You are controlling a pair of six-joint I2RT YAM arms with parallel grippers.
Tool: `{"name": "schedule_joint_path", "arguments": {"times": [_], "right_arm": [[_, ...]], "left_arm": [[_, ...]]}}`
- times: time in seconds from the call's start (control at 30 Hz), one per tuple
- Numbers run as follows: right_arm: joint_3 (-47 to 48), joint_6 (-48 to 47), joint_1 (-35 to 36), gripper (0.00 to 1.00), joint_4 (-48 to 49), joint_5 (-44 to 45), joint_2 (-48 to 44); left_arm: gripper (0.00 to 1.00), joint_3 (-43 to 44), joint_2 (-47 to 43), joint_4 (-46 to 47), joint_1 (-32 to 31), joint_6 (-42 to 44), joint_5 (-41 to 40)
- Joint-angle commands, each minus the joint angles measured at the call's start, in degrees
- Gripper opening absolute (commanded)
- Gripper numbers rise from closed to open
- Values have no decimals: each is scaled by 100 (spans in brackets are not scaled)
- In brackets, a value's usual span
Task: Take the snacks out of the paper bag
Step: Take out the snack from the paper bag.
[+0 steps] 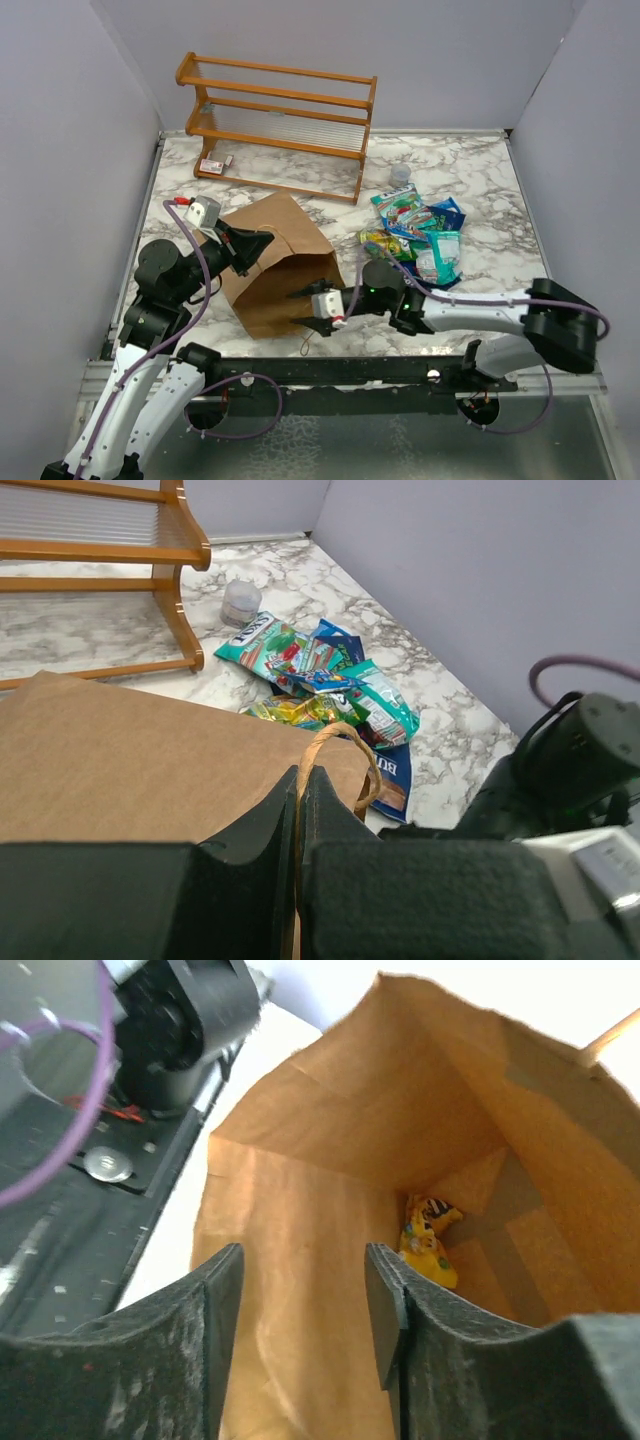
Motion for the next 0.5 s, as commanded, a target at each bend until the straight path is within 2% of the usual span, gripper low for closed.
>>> {"name": "schedule_joint_path", "arguments": {"times": [0.0, 0.1, 0.2, 0.3, 0.47], "right_arm": [[370, -1324, 160, 48, 933, 979, 1055], [731, -1566, 165, 43, 1121, 1731, 1788], [945, -1667, 162, 43, 1579, 2208, 2493], [934, -1786, 161, 43, 2346, 2063, 3001], [1656, -1820, 145, 43, 2373, 2334, 3760]], "left_arm": [[0, 126, -27, 72, -12, -74, -47], [0, 169, -15, 55, -14, -87, -26], [0, 189, -9, 76, -14, -117, -12], [0, 140, -7, 130, -10, -152, 15], [0, 147, -7, 88, -16, -188, 90]]}}
